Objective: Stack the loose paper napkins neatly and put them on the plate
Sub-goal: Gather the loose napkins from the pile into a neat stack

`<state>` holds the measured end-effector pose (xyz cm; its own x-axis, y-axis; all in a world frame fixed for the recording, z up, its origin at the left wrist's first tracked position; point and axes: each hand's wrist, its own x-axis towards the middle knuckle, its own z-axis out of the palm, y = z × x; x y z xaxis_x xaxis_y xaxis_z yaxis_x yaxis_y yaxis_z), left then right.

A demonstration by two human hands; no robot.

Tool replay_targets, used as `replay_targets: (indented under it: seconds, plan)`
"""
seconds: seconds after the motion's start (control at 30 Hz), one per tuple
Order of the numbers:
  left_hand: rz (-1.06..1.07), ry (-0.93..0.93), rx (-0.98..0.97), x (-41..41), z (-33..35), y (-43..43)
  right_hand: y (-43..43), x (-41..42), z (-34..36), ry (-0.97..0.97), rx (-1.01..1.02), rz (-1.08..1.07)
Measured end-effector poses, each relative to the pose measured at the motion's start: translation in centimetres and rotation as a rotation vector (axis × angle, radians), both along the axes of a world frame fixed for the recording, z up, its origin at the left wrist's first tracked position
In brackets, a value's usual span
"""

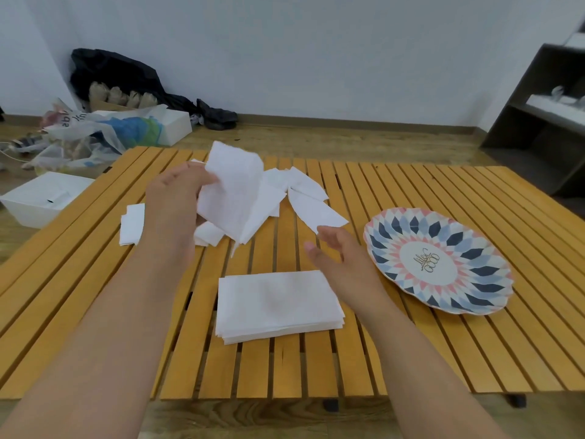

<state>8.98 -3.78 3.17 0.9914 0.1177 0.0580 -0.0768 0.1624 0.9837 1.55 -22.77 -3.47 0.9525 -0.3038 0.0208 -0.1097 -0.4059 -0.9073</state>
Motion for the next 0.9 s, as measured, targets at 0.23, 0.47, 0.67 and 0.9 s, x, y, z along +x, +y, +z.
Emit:
replay_targets:
  seconds: [0.23,0.47,0.67,0.9]
  plan:
    - [-0.312,0.295,-0.570,-6.1,0.3,-0.8,0.4,-1.3,1.6,0.126,0.943,0.224]
    - [-0.280,0.335,-0.660,-8.5,-1.1,-0.1,0.7,-2.3,2.0,0.155,1.082,0.416]
    - [-0.203,0.265,-0.161,-6.0,-3.8,2.5,-0.4,-1.5,1.0,0.114,0.692,0.114]
    - [-0.262,0.350,0.279,-5.2,-5.1,2.4,-0.4,-1.1,0.2,0.152,0.294,0.082]
